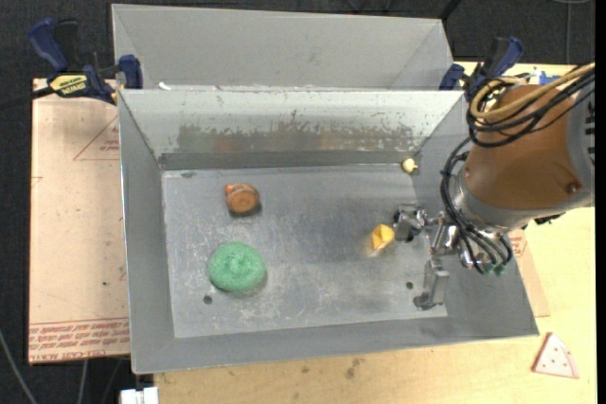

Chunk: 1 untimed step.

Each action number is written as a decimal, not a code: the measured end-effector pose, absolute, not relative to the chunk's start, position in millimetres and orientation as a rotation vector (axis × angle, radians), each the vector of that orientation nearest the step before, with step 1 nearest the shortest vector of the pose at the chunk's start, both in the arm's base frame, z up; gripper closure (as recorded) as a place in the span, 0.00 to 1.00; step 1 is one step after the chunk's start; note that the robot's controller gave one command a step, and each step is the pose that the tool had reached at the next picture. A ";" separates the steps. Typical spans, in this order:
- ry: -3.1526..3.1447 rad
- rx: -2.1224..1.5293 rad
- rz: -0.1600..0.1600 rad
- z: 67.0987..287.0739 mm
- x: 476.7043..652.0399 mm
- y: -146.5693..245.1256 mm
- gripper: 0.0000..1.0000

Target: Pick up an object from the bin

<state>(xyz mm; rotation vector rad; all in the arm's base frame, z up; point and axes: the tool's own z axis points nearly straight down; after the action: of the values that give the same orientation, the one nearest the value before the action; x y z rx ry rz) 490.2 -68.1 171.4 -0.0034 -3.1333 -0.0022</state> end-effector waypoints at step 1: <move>-3.142 0.000 -0.001 175.7 492.0 -67.7 0.00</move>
Offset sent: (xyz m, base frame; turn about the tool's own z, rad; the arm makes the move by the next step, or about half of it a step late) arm 0.0846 -0.0225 -0.1014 -0.1601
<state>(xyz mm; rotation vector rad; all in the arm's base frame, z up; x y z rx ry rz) 492.0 -67.7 175.7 0.0000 -3.1419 -0.0009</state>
